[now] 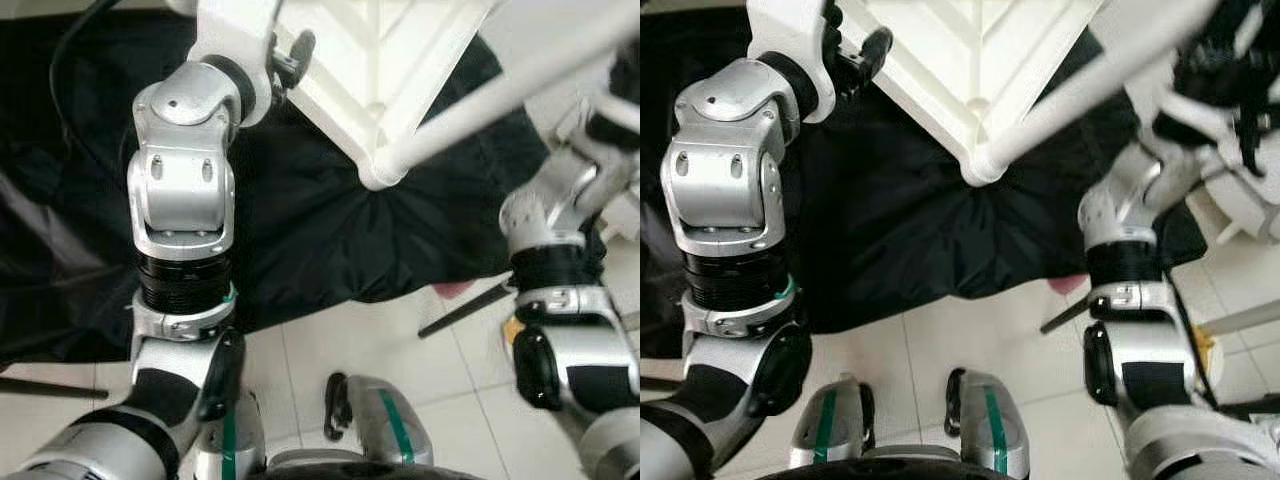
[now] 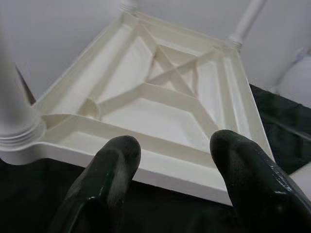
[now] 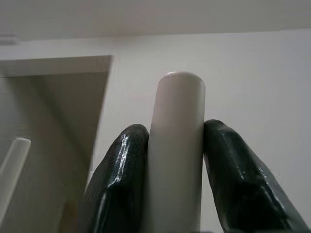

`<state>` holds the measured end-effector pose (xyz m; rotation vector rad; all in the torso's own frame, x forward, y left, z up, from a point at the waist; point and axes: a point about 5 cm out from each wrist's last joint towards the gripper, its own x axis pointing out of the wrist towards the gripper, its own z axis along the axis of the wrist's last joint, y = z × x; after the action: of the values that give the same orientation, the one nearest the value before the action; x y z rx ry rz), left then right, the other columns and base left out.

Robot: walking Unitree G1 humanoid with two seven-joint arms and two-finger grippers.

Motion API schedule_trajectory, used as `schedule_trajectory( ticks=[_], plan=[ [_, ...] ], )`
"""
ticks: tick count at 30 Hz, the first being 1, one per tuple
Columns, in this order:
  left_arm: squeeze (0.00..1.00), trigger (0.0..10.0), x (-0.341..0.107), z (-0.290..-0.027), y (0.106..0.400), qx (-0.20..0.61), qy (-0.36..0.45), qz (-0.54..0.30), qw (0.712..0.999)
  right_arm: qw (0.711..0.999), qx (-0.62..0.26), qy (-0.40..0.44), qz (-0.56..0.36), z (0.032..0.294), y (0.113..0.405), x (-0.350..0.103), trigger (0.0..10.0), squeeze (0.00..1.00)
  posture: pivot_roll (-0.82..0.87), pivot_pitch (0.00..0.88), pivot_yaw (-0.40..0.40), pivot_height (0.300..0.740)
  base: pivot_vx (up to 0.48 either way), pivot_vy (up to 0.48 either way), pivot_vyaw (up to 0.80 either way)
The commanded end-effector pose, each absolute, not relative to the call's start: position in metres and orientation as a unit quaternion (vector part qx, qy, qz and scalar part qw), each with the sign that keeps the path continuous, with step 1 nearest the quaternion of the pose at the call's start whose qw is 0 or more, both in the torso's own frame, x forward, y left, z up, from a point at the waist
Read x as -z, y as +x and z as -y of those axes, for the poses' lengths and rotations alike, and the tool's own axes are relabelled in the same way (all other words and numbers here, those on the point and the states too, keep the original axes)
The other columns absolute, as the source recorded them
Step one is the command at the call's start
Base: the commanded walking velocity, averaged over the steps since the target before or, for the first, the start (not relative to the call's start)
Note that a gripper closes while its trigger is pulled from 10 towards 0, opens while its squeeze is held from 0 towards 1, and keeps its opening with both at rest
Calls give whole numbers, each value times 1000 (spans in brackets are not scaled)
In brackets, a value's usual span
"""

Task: Building children table

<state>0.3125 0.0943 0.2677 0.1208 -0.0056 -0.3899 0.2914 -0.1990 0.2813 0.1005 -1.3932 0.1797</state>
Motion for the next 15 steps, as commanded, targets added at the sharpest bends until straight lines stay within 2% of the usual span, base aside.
schedule_trajectory(
  ticks=[1, 5, 6, 8, 9, 10, 15],
  plan=[
    [0, 10000, -270, -108, 317, 70, 45, 17, 996, 964, -205, 82, 151, 192, 352, -189, 10000, 0, 124, 0, 0, 740, 0, 0, 0],
    [0, 10000, -268, -112, 320, 71, 25, 14, 997, 963, -209, 81, 152, 192, 353, -190, 10000, 0, 122, 0, 0, 740, 0, 0, 0],
    [357, 10000, -266, -112, 321, 75, 18, 14, 997, 961, -214, 86, 154, 192, 353, -191, 10000, 1000, 122, 0, 0, 740, 0, 0, 0],
    [357, 10000, -265, -112, 321, 79, 16, 14, 997, 959, -217, 90, 155, 192, 353, -191, 10000, 1000, 123, 0, 0, 740, 0, 0, 0],
    [831, 10000, -264, -112, 321, 82, 18, 14, 996, 959, -219, 89, 156, 192, 353, -192, 10000, 1000, 123, 0, 0, 740, 0, 0, 0],
    [1000, 10000, -263, -112, 321, 85, 14, 15, 996, 958, -222, 89, 156, 192, 352, -192, 10000, 1000, 123, 0, 0, 740, 0, 0, 0],
    [1000, 10000, -263, -113, 323, 94, 1, 37, 995, 957, -229, 86, 157, 193, 353, -192, 10000, 1000, 125, 0, 0, 740, 0, 0, 0]
  ],
)
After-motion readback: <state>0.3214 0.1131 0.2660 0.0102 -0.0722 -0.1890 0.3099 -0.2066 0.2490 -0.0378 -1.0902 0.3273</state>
